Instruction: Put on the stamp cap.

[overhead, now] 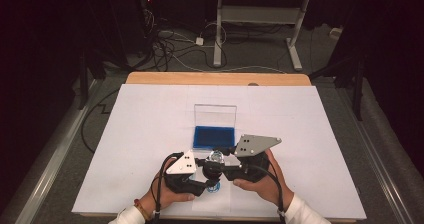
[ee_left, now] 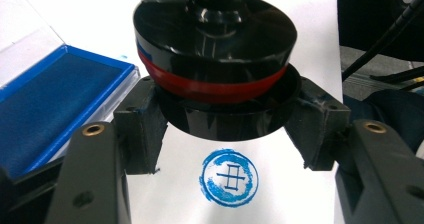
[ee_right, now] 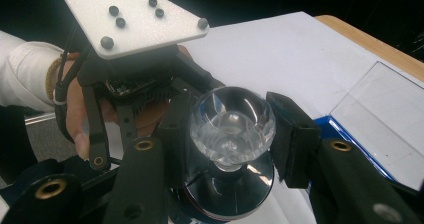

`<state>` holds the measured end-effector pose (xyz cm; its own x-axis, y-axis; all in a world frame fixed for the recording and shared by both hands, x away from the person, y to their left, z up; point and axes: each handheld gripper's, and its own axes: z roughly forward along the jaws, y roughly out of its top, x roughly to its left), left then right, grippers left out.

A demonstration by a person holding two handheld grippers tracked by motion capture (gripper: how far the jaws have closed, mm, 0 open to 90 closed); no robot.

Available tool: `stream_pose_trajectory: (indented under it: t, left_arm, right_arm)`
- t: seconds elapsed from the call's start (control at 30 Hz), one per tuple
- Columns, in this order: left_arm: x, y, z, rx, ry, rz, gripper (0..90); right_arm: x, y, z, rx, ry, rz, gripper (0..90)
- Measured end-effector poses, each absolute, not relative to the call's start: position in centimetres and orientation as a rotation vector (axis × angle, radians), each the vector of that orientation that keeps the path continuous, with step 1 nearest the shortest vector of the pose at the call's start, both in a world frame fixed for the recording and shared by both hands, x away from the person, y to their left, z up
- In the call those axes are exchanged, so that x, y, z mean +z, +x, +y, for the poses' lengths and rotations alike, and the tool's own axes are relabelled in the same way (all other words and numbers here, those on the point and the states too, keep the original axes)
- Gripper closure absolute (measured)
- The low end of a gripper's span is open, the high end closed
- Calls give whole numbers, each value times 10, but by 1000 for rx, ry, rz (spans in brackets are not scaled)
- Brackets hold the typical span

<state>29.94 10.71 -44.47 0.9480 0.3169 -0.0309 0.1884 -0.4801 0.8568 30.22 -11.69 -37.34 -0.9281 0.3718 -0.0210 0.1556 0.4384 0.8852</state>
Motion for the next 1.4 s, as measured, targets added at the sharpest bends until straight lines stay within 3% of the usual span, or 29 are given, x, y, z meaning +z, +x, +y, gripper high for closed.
stream_pose_trajectory:
  t: [1.4]
  left_arm:
    - [-446,296,110,212,2058,352,367]
  right_arm:
    - [-381,307,-120,1579,489,2505,569]
